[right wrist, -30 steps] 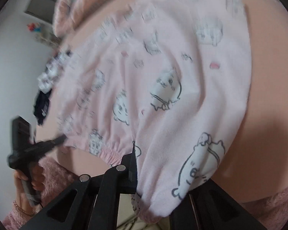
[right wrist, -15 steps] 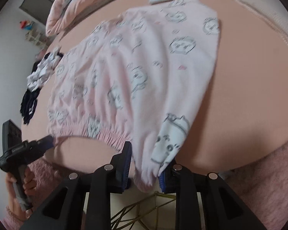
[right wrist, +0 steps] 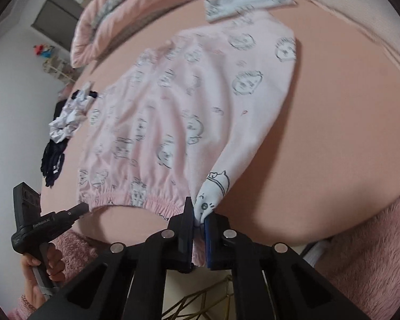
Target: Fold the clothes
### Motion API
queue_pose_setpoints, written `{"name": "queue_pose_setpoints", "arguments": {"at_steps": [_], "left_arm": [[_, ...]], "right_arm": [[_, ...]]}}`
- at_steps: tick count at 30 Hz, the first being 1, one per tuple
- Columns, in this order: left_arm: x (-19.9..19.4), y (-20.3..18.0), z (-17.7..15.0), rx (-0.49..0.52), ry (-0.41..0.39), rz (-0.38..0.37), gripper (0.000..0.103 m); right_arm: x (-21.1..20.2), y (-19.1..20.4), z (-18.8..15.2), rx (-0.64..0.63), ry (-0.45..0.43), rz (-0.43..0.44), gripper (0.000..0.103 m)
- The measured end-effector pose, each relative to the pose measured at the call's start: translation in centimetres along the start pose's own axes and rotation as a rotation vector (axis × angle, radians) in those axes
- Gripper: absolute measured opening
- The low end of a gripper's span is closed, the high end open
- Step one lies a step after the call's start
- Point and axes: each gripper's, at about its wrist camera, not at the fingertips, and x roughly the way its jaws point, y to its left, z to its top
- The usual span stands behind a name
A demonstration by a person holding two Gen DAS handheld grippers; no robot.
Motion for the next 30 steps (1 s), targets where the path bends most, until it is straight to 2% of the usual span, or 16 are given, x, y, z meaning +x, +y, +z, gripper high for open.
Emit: {"name": "queue_pose_setpoints", "arguments": {"at_steps": [4, 6, 8, 10, 12, 15, 17, 18, 19, 20, 24, 26, 28, 30], "left_arm": [[0.5, 1.0, -1.5, 0.003, 0.055, 0.040, 0.007], [1.6, 1.2, -1.7, -0.007, 0.088, 0.066, 0.008], [1.1, 0.8, -1.7, 0.016, 0.089, 0.087, 0.010], [0.0, 0.4, -1.4, 0.042, 0.100, 0.131, 0.015], [-2.0, 0.1, -1.2, 0.065, 0.049, 0.182, 0.018], [-4.8, -1.2, -0.7, 0.114, -0.045, 0.211, 0.023], [-5.1, -3.1, -0.4, 0.188, -0.072, 0.137, 0.023], [-4.7, -4.2, -0.4, 0.244, -0.061, 0.107, 0.023], [-3.8, -5.1, -0.6, 0.307, -0.046, 0.132, 0.023], [-2.9, -6.1, -0.7, 0.369, -0.031, 0.156, 0.023], [1.3, -8.4, -1.0, 0.518, 0.035, 0.240, 0.023], [2.7, -9.3, -1.7, 0.618, 0.056, 0.350, 0.023], [3.2, -9.7, -2.6, 0.691, 0.094, 0.365, 0.023], [3.4, -9.7, -3.1, 0.727, 0.099, 0.377, 0.023]], "right_arm": [[2.5, 0.0, -0.5, -0.044, 0.068, -0.116, 0.005], [3.3, -0.7, -1.0, -0.051, 0.086, -0.116, 0.002], [2.4, -1.0, -0.9, -0.042, 0.086, -0.097, 0.005], [0.9, -0.8, -0.7, -0.058, 0.058, -0.134, 0.007], [-1.5, -0.2, -0.6, -0.098, -0.014, -0.185, 0.007], [-4.3, 1.0, -0.6, -0.145, -0.096, -0.220, 0.008], [-4.4, 2.9, -0.6, -0.230, -0.084, -0.179, 0.010], [-3.7, 4.0, -0.7, -0.278, -0.064, -0.155, 0.018], [-2.8, 5.4, -1.0, -0.333, -0.037, -0.133, 0.029], [-1.6, 6.6, -1.3, -0.398, -0.010, -0.139, 0.032], [3.2, 10.4, -3.0, -0.629, 0.075, -0.231, 0.032], [5.1, 10.6, -3.6, -0.676, 0.121, -0.260, 0.032], [5.6, 10.4, -3.9, -0.700, 0.127, -0.280, 0.032], [5.7, 10.3, -4.0, -0.713, 0.105, -0.288, 0.032]]}}
